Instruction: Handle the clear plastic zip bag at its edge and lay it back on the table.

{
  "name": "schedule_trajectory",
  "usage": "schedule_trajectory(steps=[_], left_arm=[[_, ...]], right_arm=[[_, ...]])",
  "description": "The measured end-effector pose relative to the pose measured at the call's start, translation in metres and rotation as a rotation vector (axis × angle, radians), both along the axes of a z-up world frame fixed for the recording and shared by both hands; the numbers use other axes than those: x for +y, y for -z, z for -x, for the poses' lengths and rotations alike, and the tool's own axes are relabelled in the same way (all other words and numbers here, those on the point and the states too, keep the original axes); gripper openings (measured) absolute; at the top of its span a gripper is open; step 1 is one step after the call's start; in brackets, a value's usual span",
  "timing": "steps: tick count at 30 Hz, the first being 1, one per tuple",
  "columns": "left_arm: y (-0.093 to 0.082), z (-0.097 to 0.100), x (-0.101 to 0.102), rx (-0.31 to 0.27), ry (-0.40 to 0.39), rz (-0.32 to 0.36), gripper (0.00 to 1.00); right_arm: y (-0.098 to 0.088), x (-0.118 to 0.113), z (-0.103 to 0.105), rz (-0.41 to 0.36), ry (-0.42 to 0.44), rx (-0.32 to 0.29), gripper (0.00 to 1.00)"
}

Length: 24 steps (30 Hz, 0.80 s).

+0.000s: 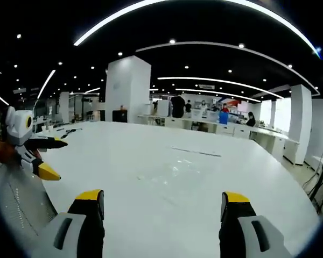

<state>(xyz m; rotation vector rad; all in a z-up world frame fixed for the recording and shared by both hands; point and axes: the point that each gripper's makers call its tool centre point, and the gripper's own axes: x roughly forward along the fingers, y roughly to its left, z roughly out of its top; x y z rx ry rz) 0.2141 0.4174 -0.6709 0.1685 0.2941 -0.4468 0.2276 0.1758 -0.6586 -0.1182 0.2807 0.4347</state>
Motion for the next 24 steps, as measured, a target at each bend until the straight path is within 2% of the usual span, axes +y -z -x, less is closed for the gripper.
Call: schedule_trajectory(steps=[24], left_arm=[[0.0038, 0.0005, 0.0009, 0.017, -0.006, -0.016, 0.97]], right_arm=[[0.0001, 0.0003, 0.0001, -0.007, 0.0, 0.001, 0.9]])
